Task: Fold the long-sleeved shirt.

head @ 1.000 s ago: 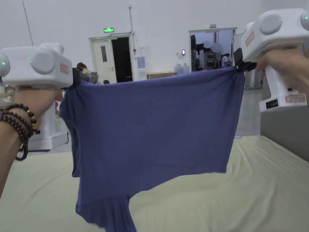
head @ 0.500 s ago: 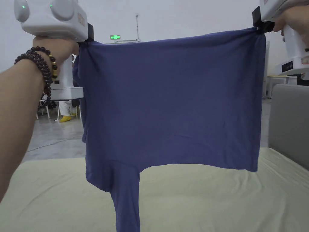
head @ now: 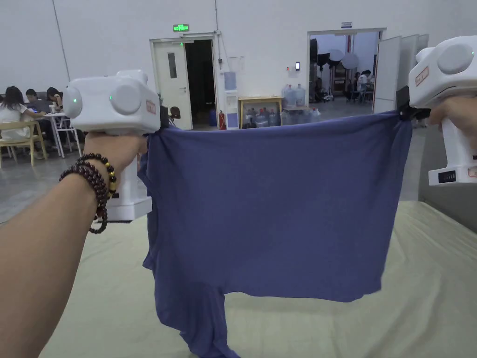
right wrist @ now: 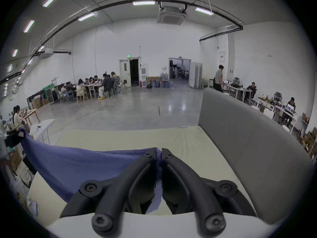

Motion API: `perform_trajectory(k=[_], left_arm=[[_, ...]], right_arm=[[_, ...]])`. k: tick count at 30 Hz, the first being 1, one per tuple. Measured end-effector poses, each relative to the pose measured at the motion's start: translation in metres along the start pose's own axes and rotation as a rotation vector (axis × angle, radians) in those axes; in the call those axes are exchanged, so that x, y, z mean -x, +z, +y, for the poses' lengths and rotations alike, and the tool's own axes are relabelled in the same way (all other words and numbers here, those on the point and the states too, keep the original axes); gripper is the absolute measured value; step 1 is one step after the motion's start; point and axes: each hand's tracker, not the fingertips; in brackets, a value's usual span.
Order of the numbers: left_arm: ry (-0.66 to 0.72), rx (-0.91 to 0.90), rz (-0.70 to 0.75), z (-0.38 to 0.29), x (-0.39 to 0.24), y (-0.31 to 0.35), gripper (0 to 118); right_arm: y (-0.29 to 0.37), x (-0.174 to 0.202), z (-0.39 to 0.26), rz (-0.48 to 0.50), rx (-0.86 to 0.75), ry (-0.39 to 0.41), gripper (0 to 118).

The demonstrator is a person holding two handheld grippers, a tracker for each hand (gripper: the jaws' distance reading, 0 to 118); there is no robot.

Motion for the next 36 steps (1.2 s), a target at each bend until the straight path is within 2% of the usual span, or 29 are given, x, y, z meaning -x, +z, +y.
perform_trajectory(k=[5,13,17,19,30,34,36], left_arm=[[0.025,0.023,-0.017,-0.036,0.009,0.027,4],[-0.001,0.094,-0.039,-0.132,0.011,0.093,4],[0.003,0.113,-0.054,-0.175,0.012,0.126,4],[-0.007,0.122,-0.043,-0.196,0.011,0.143,4],[0.017,0.108,-0.046,-0.321,0.0,0.302,4],[0.006,0.17,-0.032,-0.369,-0.006,0.351,4],[0.019,0.214,-0.049,-0.399,-0.009,0.372,4]], right_arm=[[0.028,-0.007,-0.035,0.026,0.023,-0.019,7],[0.068,-0.018,-0.116,0.073,0.079,-0.008,7],[0.095,-0.018,-0.159,0.076,0.098,0.05,7],[0.111,-0.02,-0.184,0.087,0.106,0.048,7],[0.226,-0.049,-0.355,0.138,0.167,-0.005,7],[0.267,-0.056,-0.414,0.171,0.251,-0.004,7],[0.28,-0.059,-0.444,0.152,0.311,-0.026,7]])
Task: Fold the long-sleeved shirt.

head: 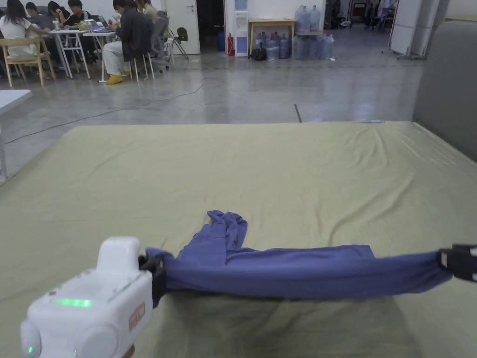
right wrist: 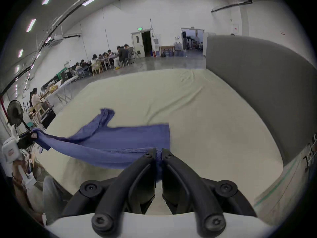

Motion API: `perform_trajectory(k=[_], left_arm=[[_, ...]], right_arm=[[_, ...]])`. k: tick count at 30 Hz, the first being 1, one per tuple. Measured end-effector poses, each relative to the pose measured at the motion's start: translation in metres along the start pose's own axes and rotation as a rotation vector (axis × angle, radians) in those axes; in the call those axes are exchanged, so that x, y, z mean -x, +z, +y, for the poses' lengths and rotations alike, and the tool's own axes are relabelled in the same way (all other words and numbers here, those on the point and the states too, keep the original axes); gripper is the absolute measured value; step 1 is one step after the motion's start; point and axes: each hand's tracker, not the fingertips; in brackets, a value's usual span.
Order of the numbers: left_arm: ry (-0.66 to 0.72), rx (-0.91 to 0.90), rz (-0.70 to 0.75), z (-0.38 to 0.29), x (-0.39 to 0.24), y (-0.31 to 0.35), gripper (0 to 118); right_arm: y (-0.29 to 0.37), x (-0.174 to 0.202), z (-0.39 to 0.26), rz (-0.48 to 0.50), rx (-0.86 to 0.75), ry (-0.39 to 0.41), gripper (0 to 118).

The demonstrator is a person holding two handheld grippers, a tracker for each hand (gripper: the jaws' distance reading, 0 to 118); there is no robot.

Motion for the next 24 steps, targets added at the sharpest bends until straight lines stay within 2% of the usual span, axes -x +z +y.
perform_trajectory(k=[5,8,11,17,18,19,20,21,24], left_arm=[[-0.017,0.177,-0.017,-0.067,0.0,-0.01,4],[-0.031,0.263,-0.006,-0.092,0.001,-0.033,4],[-0.012,0.336,-0.013,-0.111,0.007,-0.055,4],[0.05,0.393,-0.015,-0.114,0.009,-0.049,4],[0.065,0.402,-0.007,-0.112,0.009,-0.047,11],[0.08,0.406,0.002,-0.11,0.01,-0.045,48],[0.095,0.409,0.0,-0.106,0.013,-0.042,93],[0.112,0.399,-0.011,-0.104,0.018,-0.04,117],[0.147,0.306,-0.024,-0.077,0.023,-0.025,118]], right_arm=[[-0.027,-0.008,-0.065,-0.004,0.208,-0.022,7],[-0.063,-0.007,-0.093,-0.03,0.367,0.03,7],[-0.101,-0.013,-0.114,-0.056,0.492,0.039,7],[-0.109,-0.008,-0.121,-0.09,0.516,0.044,7],[-0.108,-0.007,-0.118,-0.098,0.513,0.044,15],[-0.103,-0.007,-0.116,-0.111,0.502,0.051,54],[-0.099,-0.007,-0.112,-0.122,0.482,0.062,100],[-0.093,-0.007,-0.107,-0.137,0.455,0.066,118],[-0.058,-0.002,-0.081,-0.116,0.317,0.026,118]])
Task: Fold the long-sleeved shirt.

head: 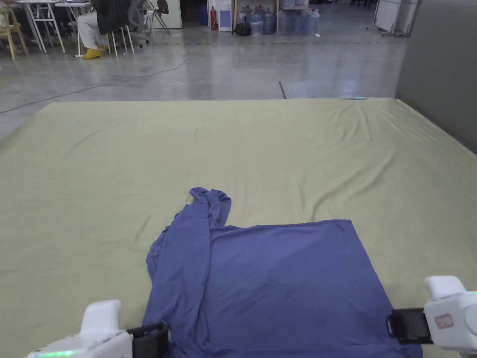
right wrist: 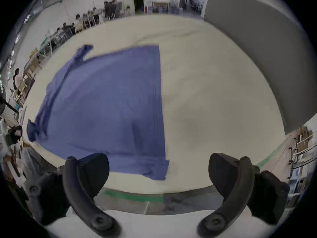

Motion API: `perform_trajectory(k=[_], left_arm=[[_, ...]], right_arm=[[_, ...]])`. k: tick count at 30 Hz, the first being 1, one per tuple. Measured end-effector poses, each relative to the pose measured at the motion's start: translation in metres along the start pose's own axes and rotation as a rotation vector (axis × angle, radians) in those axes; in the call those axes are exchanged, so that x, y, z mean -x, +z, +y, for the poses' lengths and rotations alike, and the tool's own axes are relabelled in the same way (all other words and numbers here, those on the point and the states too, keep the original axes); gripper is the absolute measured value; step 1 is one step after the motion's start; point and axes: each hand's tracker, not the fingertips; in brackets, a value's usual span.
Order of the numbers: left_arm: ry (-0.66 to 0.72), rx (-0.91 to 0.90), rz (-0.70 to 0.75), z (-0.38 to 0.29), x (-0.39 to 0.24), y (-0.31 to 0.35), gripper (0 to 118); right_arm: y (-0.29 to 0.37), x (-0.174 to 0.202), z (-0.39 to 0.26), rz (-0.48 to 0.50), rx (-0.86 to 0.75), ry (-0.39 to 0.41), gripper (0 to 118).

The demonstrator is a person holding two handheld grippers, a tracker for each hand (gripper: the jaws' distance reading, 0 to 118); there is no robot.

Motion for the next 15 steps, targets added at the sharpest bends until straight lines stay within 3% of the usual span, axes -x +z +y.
perform_trajectory(k=[1,2,3,4,5,6,11,15], left_arm=[[0.002,-0.003,0.006,0.007,-0.001,0.004,116],[0.001,-0.021,0.008,0.016,-0.001,0.008,106],[-0.017,-0.053,0.01,0.026,-0.003,0.013,77],[-0.034,-0.077,0.023,0.033,-0.004,0.015,10],[-0.056,-0.084,0.051,0.039,-0.008,0.013,0],[-0.069,-0.096,0.054,0.043,-0.009,0.011,0],[-0.078,-0.053,-0.003,0.08,-0.009,-0.023,0],[-0.082,-0.054,-0.053,0.151,-0.023,-0.064,0]], right_arm=[[0.009,0.001,0.006,0.003,-0.014,-0.027,114],[0.018,0.001,0.012,0.024,-0.053,-0.055,103],[0.023,0.005,0.021,0.047,-0.089,-0.06,78],[0.028,0.008,0.025,0.053,-0.111,-0.044,20],[0.03,0.013,0.029,0.041,-0.14,-0.028,3],[0.032,0.018,0.031,0.005,-0.16,-0.005,3],[0.015,0.03,0.044,0.093,-0.131,0.005,3],[-0.002,0.033,0.056,0.109,-0.098,0.027,3]])
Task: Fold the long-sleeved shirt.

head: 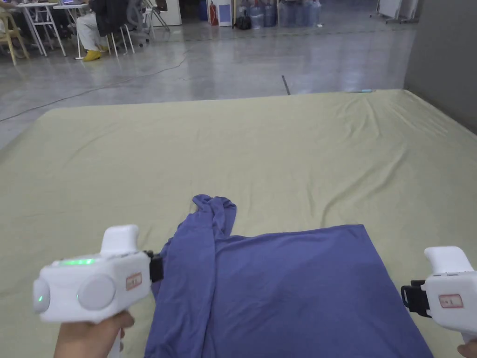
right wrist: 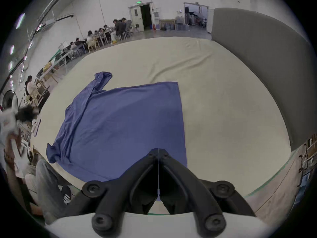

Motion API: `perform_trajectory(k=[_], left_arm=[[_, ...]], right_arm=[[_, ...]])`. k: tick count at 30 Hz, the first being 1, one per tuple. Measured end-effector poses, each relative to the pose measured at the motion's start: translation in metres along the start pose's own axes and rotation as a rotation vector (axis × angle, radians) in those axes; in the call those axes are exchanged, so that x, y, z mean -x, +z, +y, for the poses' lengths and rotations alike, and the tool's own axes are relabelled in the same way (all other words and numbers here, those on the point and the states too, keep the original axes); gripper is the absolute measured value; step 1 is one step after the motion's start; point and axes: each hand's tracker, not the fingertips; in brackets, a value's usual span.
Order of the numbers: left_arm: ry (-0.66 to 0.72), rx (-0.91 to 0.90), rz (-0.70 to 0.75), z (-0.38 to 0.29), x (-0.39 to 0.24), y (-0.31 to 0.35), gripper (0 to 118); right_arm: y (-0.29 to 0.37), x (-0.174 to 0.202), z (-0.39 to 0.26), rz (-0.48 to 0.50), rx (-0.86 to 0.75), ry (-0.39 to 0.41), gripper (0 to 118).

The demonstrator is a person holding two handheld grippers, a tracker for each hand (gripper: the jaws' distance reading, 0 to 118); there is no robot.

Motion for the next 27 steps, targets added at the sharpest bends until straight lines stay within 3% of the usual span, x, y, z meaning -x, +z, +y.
perform_trajectory(k=[1,2,3,4,5,6,7,13,18,20,21,22,23,24,27], left_arm=[[0.009,0.005,-0.015,0.019,-0.001,-0.017,0],[0.018,0.017,-0.033,0.041,0.0,-0.044,14],[0.026,0.025,-0.045,0.061,0.0,-0.07,47],[0.018,0.034,-0.03,0.078,-0.003,-0.094,87],[-0.002,0.078,-0.019,0.098,-0.006,-0.128,96],[-0.027,0.123,-0.002,0.111,-0.012,-0.154,96],[-0.028,0.108,0.007,0.121,-0.014,-0.177,105],[-0.039,0.23,0.073,0.165,-0.019,-0.308,105],[-0.098,0.366,0.131,0.159,-0.022,-0.361,105],[-0.085,0.37,0.107,0.153,-0.023,-0.367,99],[-0.075,0.395,0.094,0.148,-0.023,-0.371,87],[-0.071,0.41,0.11,0.144,-0.024,-0.371,62],[-0.078,0.407,0.11,0.139,-0.026,-0.368,45],[-0.131,0.363,0.155,0.137,-0.03,-0.36,15],[-0.092,0.331,0.113,0.146,-0.027,-0.344,12]], right_arm=[[-0.006,-0.001,0.003,-0.001,0.008,0.004,3],[-0.012,-0.002,0.006,-0.001,0.017,0.007,3],[-0.02,-0.005,0.009,0.001,0.024,0.005,3],[-0.027,-0.006,0.012,0.003,0.033,0.004,3],[-0.036,-0.008,0.014,0.001,0.044,-0.002,3],[-0.044,-0.01,0.015,0.001,0.052,-0.004,3],[-0.051,-0.012,0.016,0.002,0.06,-0.008,3],[-0.095,-0.02,0.016,0.009,0.138,-0.025,3],[-0.114,-0.027,0.015,-0.003,0.176,-0.025,3],[-0.115,-0.028,0.017,-0.008,0.177,-0.028,3],[-0.115,-0.029,0.018,-0.011,0.178,-0.031,3],[-0.116,-0.029,0.019,-0.013,0.178,-0.031,3],[-0.116,-0.029,0.019,-0.013,0.178,-0.031,3],[-0.117,-0.029,0.021,-0.012,0.178,-0.031,3],[-0.115,-0.025,0.025,-0.022,0.172,-0.025,3]])
